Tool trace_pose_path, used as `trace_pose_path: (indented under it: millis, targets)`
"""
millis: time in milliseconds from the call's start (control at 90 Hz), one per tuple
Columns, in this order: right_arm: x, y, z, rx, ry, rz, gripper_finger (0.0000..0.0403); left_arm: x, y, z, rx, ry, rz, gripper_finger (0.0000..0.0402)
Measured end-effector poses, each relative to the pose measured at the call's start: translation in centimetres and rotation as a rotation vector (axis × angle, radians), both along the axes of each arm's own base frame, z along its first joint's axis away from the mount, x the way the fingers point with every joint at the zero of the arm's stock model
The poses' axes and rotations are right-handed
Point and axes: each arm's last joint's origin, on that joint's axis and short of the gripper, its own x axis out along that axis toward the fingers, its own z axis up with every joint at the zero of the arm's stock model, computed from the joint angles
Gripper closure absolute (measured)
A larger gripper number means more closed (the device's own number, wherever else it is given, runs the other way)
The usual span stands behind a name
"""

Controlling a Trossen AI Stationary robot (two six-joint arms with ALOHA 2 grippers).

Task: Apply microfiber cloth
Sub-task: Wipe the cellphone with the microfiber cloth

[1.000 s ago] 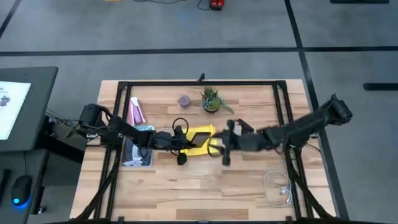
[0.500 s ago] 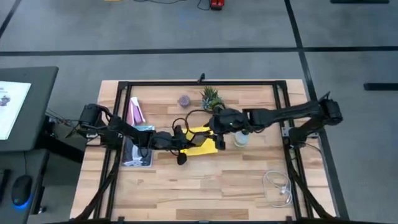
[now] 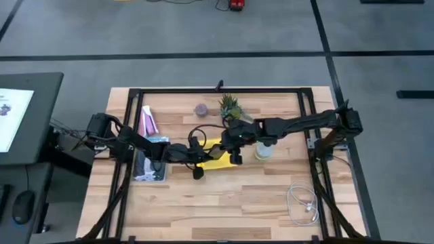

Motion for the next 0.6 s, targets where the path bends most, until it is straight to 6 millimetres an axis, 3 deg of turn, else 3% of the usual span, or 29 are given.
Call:
trace_pose_path:
  millis: [222,422,600]
  targets:
    - [0.2,0.0,2.0,-0.018,-0.005,0.017,0.0395,-0.1,0.1,-0.1,0.011,0.016,0.024,0.0367]
    - [0.3,-0.1,1.8,-0.014,0.017,0.01,0.0396,-0.1,0.1,-0.2,0.018,0.018,0.026,0.0341]
    - [0.3,-0.3,1.8,-0.013,0.017,0.004,0.0375,-0.1,0.1,-0.4,0.033,0.047,0.019,0.0383]
